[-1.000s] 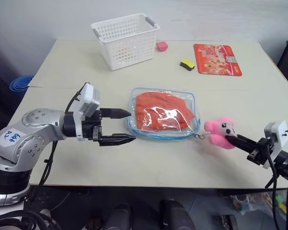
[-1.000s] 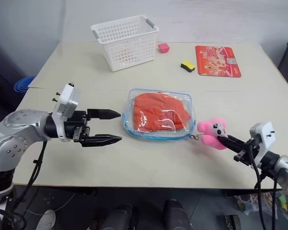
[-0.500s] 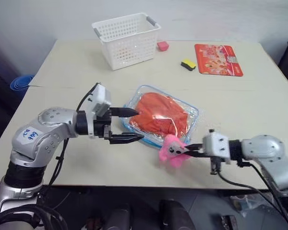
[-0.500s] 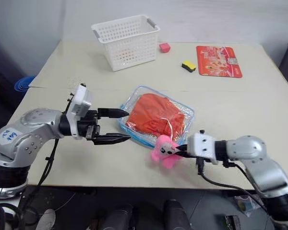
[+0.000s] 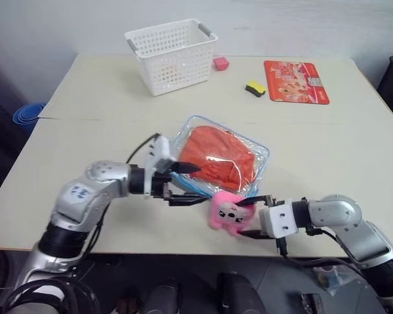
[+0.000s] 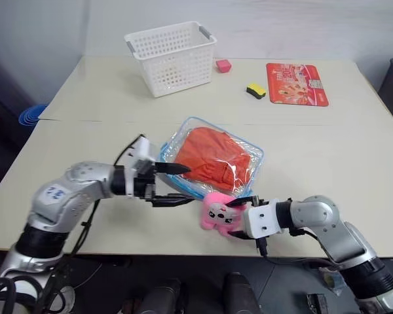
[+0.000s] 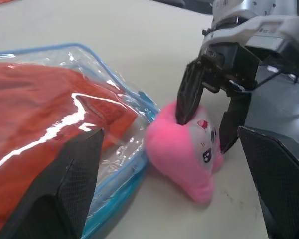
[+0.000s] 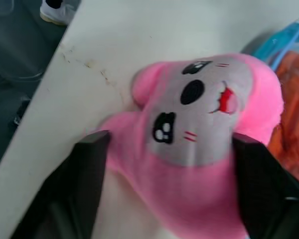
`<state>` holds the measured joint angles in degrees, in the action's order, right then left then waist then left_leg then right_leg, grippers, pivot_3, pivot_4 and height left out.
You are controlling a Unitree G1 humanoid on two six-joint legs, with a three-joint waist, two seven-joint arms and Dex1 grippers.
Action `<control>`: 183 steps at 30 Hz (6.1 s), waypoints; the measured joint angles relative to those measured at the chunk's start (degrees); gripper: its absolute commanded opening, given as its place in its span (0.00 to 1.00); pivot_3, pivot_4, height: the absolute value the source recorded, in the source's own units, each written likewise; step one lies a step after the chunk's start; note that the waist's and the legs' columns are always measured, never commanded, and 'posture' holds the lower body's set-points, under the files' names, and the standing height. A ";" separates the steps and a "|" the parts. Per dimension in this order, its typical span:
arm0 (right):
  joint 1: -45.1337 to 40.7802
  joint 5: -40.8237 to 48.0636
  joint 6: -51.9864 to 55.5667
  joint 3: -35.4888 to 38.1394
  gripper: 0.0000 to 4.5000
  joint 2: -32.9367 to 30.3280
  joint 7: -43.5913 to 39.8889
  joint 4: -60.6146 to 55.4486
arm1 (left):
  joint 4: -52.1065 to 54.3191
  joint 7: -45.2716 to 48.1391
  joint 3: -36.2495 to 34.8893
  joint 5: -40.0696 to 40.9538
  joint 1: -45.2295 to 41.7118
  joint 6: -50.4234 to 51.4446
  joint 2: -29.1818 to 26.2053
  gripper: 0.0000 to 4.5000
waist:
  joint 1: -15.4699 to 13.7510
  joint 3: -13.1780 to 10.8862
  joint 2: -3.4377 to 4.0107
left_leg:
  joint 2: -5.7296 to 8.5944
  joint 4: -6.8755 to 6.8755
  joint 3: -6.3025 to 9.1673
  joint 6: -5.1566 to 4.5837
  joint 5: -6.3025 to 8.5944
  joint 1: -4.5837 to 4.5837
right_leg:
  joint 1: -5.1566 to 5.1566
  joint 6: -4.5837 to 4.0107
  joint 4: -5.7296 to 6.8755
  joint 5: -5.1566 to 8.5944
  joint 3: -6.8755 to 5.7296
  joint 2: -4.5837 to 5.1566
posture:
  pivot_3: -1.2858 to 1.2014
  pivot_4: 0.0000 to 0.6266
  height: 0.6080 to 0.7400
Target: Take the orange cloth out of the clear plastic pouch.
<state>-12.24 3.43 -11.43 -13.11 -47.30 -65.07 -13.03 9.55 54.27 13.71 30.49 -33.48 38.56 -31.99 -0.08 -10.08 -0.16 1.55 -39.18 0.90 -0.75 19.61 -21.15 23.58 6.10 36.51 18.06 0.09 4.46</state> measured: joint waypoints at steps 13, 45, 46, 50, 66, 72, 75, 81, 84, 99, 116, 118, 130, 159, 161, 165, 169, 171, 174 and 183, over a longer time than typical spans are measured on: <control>2.99 10.33 8.73 14.25 1.00 -5.97 1.73 -9.48 | -13.43 7.39 12.06 -11.35 -7.23 -7.38 9.19 1.00 | 0.12 -0.01 -0.02 | -0.02 -0.02 -0.04 -0.01 -0.02 -0.01 | 0.02 0.00 0.04 0.00 0.03 -0.02 | 0.52 0.24 1.00; -15.60 -3.64 -21.76 0.32 0.35 1.16 -0.23 24.94 | -0.98 8.94 9.99 -12.76 -1.58 -1.84 5.30 0.03 | 0.28 -0.01 -0.02 | -0.02 -0.02 -0.05 -0.01 -0.04 -0.03 | 0.07 0.00 0.06 0.00 0.03 0.00 | 0.52 0.24 1.00; -15.65 -3.43 -21.66 0.32 0.27 1.17 -0.23 24.94 | -0.98 8.92 9.67 -12.76 -1.59 -1.83 5.15 0.03 | 0.24 -0.01 -0.02 | -0.02 -0.02 -0.04 -0.01 -0.04 -0.02 | 0.07 0.00 0.06 0.00 0.02 0.00 | 0.52 0.24 1.00; -15.65 -3.17 -21.12 0.31 0.02 2.04 -0.15 24.94 | -0.98 8.68 9.44 -12.76 -1.58 -1.82 5.47 0.03 | 0.19 -0.01 -0.02 | -0.01 -0.02 -0.04 -0.01 -0.04 -0.04 | 0.07 0.00 0.05 0.00 0.02 0.01 | 0.52 0.24 1.00; -24.01 -7.16 -35.91 -0.09 0.02 0.50 0.44 43.69 | 6.17 0.17 -7.50 -4.23 6.26 7.27 2.82 0.03 | 0.55 -0.01 -0.01 | -0.04 -0.03 -0.05 -0.01 -0.04 0.00 | 0.08 0.00 0.07 0.00 0.03 0.02 | 0.52 0.24 1.00; -31.89 -12.16 -48.86 -1.80 0.02 -0.22 1.78 58.94 | 13.39 -4.60 -17.61 2.52 12.27 14.18 -0.70 0.03 | 1.05 -0.02 -0.01 | -0.03 -0.02 -0.04 -0.01 -0.04 -0.01 | 0.06 0.00 0.04 0.00 0.02 0.04 | 0.52 0.24 1.00; -35.00 -14.54 -52.54 -2.70 0.02 -0.20 3.13 63.91 | 17.04 -6.70 -21.02 5.46 14.34 16.46 -1.86 0.03 | 1.34 -0.02 -0.01 | -0.03 -0.02 -0.02 0.00 -0.04 -0.01 | 0.05 0.00 0.02 0.00 0.00 0.05 | 0.52 0.24 1.00; -38.86 -18.12 -56.43 -3.57 0.02 -1.53 5.70 71.60 | 21.08 -9.68 -33.52 12.21 21.54 21.63 -7.30 0.03 | 1.92 -0.02 0.00 | -0.08 0.00 -0.01 0.06 -0.06 0.03 | 0.04 -0.03 0.04 0.02 0.00 0.02 | 0.52 0.24 1.00; -39.41 -18.34 -57.83 -4.17 0.02 -2.46 5.82 73.34 | 20.60 -9.45 -40.29 13.58 27.01 22.88 -10.92 0.03 | 2.04 -0.03 0.02 | -0.10 0.02 -0.02 0.07 -0.06 0.05 | 0.03 -0.07 0.04 0.04 0.00 0.01 | 0.52 0.24 1.00; -37.58 -10.68 -53.06 -4.43 0.37 -1.12 -0.90 70.44 | 11.94 -10.20 -35.75 8.61 31.45 11.14 -10.67 0.52 | 1.80 -0.04 0.04 | -0.10 0.04 0.02 0.09 -0.05 0.04 | 0.01 -0.09 0.02 0.03 -0.03 0.04 | 0.52 0.24 1.00; -10.26 16.08 -4.59 8.59 0.99 -11.45 -6.25 29.03 | 5.66 -9.23 -40.14 7.22 24.55 7.62 -21.10 1.00 | 0.68 -0.06 0.07 | -0.13 0.07 0.15 0.06 0.00 -0.04 | 0.00 -0.15 -0.04 0.04 -0.13 0.13 | 0.52 0.24 1.00; -5.37 23.82 10.24 11.32 0.99 -13.44 -5.04 17.76 | 10.55 -7.70 -33.67 4.10 18.67 3.62 -24.49 1.00 | 0.11 -0.04 0.11 | -0.13 0.08 0.12 0.04 0.09 -0.03 | -0.05 -0.16 -0.17 0.03 -0.11 0.15 | 0.52 0.24 1.00; 7.55 46.57 44.37 22.96 0.99 -7.20 13.14 -10.66 | 7.69 0.90 2.59 -25.63 7.83 -29.34 -17.78 1.00 | -0.14 0.00 0.22 | -0.18 0.20 0.01 -0.06 0.14 -0.13 | 0.01 -0.12 -0.40 0.02 -0.07 -0.01 | 0.52 0.24 1.00; 22.60 34.07 39.99 25.70 1.00 -0.46 17.13 -18.48 | -3.10 -4.51 3.52 -33.10 4.69 -32.57 -0.66 0.01 | -1.29 -0.02 0.16 | -0.11 0.06 -0.04 -0.16 0.16 -0.08 | -0.01 -0.03 -0.19 -0.03 -0.03 -0.03 | 0.52 0.24 1.00; 22.62 32.40 39.31 24.37 0.96 -0.46 16.80 -18.45 | -2.27 -4.52 2.51 -31.71 4.85 -30.30 -0.02 0.00 | -1.28 -0.02 0.16 | -0.10 0.05 -0.04 -0.16 0.16 -0.08 | 0.00 -0.03 -0.17 -0.03 -0.03 -0.03 | 0.52 0.24 1.00; 21.10 26.33 35.18 21.38 0.70 -0.48 16.36 -18.17 | 0.73 -6.08 -1.64 -26.79 5.04 -23.34 3.18 0.00 | -1.27 -0.02 0.16 | -0.09 0.01 -0.04 -0.16 0.16 -0.08 | 0.00 -0.03 -0.11 -0.03 -0.02 -0.03 | 0.52 0.24 1.00; 16.69 17.63 29.23 16.61 0.41 -0.25 16.83 -17.04 | 1.75 -7.24 -3.44 -25.00 5.40 -19.15 4.19 0.00 | -0.99 -0.03 0.15 | -0.09 0.00 -0.08 -0.10 0.12 -0.04 | 0.01 -0.03 -0.08 -0.03 0.02 -0.06 | 0.52 0.24 1.00; 11.66 11.93 25.01 12.81 0.24 1.04 18.01 -15.70 | 2.13 -7.79 -3.70 -24.72 5.86 -17.91 4.46 0.00 | -0.76 -0.03 0.14 | -0.08 0.00 -0.09 -0.06 0.09 -0.02 | 0.03 -0.03 -0.05 -0.03 0.03 -0.07 | 0.52 0.24 1.00; 6.52 6.13 21.04 9.18 0.01 2.76 19.63 -13.96 | 3.35 -8.19 -3.68 -24.36 6.81 -17.32 4.52 0.00 | -0.76 -0.03 0.14 | -0.09 0.00 -0.06 -0.02 0.07 -0.04 | 0.07 -0.03 -0.01 -0.03 0.01 -0.07 | 0.52 0.24 1.00; 0.40 -4.16 12.59 3.32 0.01 6.59 21.21 -4.92 | 5.25 -9.40 -3.66 -24.03 7.51 -15.46 4.95 0.00 | -1.06 -0.03 0.14 | -0.06 0.00 -0.08 -0.03 0.07 -0.05 | 0.07 -0.03 -0.02 -0.03 0.02 -0.05 | 0.52 0.24 1.00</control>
<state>-11.84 -0.73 1.16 -9.79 -40.71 -43.86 -17.95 14.80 44.87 10.05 6.46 -25.98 23.10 -27.04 -1.15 -10.11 -0.02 1.49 -39.18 0.83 -0.78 19.68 -21.21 23.65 6.07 36.50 18.03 0.11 4.41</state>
